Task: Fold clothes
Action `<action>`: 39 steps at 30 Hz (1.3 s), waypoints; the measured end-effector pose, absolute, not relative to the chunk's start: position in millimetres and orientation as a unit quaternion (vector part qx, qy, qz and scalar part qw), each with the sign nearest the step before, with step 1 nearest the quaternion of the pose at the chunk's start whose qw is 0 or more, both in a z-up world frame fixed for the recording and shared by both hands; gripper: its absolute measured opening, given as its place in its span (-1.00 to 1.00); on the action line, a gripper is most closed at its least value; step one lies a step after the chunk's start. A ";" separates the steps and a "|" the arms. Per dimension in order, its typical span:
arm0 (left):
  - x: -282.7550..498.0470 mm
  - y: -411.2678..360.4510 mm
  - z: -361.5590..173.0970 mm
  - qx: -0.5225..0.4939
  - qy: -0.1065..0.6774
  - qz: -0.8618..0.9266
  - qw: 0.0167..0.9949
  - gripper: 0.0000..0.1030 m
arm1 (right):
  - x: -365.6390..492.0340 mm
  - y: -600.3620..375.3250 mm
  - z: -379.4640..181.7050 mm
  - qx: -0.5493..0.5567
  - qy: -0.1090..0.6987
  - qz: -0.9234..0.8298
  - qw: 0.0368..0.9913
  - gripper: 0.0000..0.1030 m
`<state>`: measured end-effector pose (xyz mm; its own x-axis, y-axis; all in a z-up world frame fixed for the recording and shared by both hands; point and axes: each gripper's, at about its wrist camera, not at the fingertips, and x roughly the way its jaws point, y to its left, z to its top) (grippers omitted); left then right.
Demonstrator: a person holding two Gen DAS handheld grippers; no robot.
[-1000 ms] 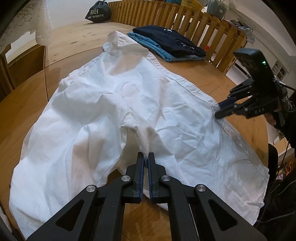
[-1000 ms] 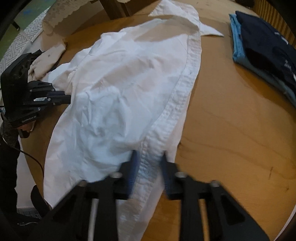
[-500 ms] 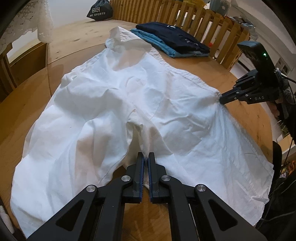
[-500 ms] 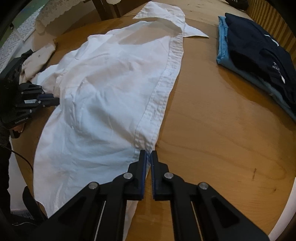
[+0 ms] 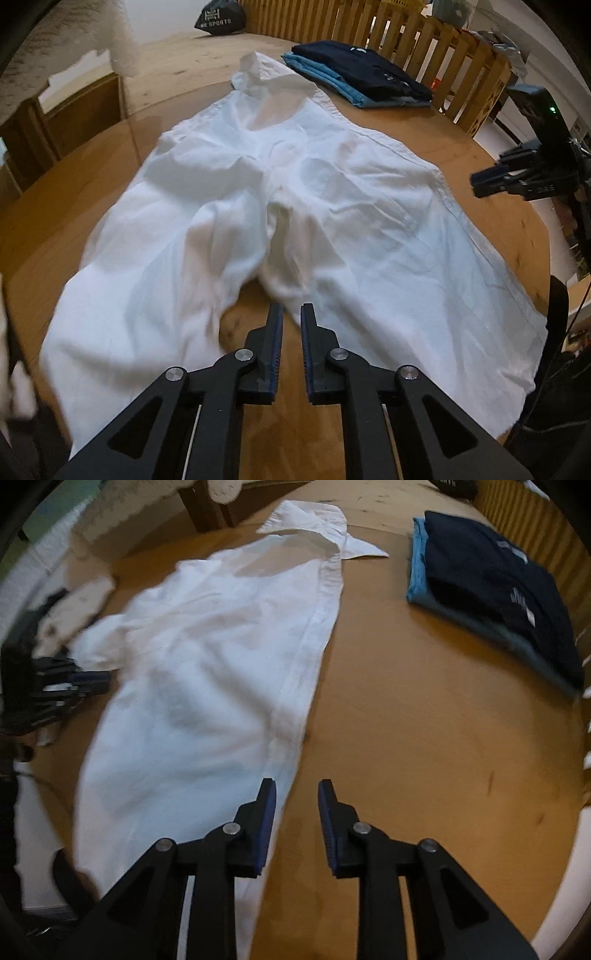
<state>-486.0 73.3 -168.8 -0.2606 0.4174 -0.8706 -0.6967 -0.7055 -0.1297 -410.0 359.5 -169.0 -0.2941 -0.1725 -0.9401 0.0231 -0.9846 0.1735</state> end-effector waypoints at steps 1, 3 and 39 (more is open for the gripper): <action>-476.6 69.0 -166.8 -0.491 0.138 0.782 0.358 -0.82 | -398.8 359.5 -168.5 0.591 -0.074 -0.800 0.067 -0.54; -452.0 62.3 -163.0 -0.490 0.130 0.780 0.366 -0.82 | -372.2 353.1 -170.6 0.595 -0.089 -0.795 0.078 -0.54; -324.3 49.7 -171.1 -0.495 0.121 0.749 0.424 -0.82 | -287.6 285.7 -166.0 0.618 -0.079 -0.778 0.085 -0.90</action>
